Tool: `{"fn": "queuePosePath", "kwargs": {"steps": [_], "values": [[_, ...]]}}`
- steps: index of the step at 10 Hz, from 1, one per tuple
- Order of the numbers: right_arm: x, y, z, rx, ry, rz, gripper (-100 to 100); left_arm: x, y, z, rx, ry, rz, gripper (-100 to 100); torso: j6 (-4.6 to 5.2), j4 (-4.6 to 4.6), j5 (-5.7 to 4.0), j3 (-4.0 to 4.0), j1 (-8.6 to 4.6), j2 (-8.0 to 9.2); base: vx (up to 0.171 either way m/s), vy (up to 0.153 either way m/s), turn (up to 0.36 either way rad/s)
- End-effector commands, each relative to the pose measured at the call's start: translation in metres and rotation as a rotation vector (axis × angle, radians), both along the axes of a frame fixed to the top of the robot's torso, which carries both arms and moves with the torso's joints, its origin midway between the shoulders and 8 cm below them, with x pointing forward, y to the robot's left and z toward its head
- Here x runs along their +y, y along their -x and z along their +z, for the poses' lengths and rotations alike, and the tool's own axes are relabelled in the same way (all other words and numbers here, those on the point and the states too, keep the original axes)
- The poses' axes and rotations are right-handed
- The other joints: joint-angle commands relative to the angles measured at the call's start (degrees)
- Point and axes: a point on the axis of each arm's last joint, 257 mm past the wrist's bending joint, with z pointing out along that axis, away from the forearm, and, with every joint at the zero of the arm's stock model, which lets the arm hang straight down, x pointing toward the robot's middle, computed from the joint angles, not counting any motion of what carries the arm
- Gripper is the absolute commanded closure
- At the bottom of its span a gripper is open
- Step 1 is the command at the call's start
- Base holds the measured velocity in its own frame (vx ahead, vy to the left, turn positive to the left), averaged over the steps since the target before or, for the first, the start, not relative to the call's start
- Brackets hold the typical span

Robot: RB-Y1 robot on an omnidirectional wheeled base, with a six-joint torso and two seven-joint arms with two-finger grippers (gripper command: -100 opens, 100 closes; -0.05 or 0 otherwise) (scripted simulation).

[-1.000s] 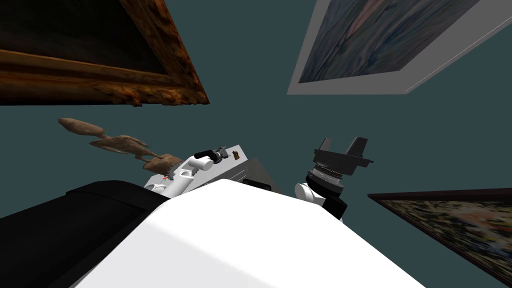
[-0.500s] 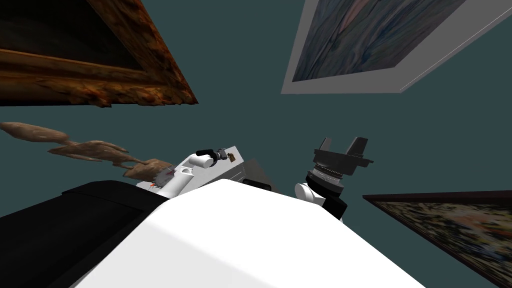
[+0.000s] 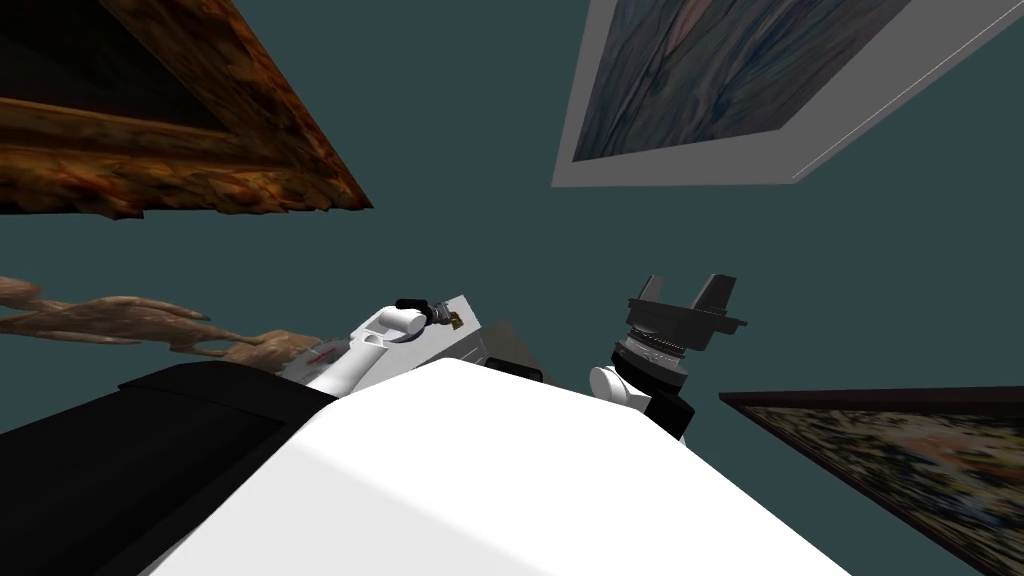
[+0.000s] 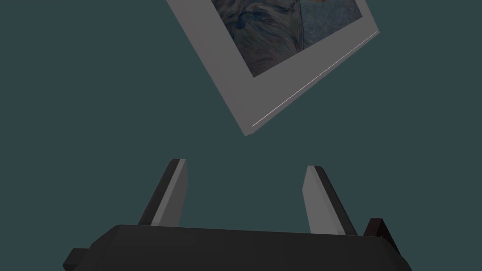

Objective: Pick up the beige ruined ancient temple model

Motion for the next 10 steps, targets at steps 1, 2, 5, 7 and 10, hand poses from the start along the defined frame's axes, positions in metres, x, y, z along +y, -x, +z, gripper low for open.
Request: {"fn": "queuePosePath", "kwargs": {"steps": [1,2,5,7,10], "values": [[0.000,0.000,0.000,0.000,0.000,0.000,0,0.000,0.000,0.000,0.000,0.000,0.000,-100,0.00,0.00,0.00,0.00,0.00,0.00,0.035,-0.018,-0.010],[0.000,0.000,0.000,0.000,0.000,0.000,0,0.000,0.002,-0.002,0.007,0.001,0.001,0,-0.01,0.02,0.00,0.06,0.06,0.11,0.006,-0.003,0.003],[0.000,0.000,0.000,0.000,0.000,0.000,0,0.004,-0.002,-0.019,0.006,0.002,0.012,-100,-0.01,0.05,0.03,0.11,0.17,0.20,0.023,0.006,-0.034],[0.000,0.000,0.000,0.000,0.000,0.000,0,0.005,-0.001,-0.016,0.006,0.002,0.010,100,-0.02,0.05,0.03,0.13,0.17,0.23,0.006,0.003,-0.003],[0.000,0.000,0.000,0.000,0.000,0.000,0,0.005,-0.001,-0.016,0.006,0.002,0.010,100,-0.01,0.06,0.03,0.16,0.15,0.28,0.000,0.000,0.000]]}}
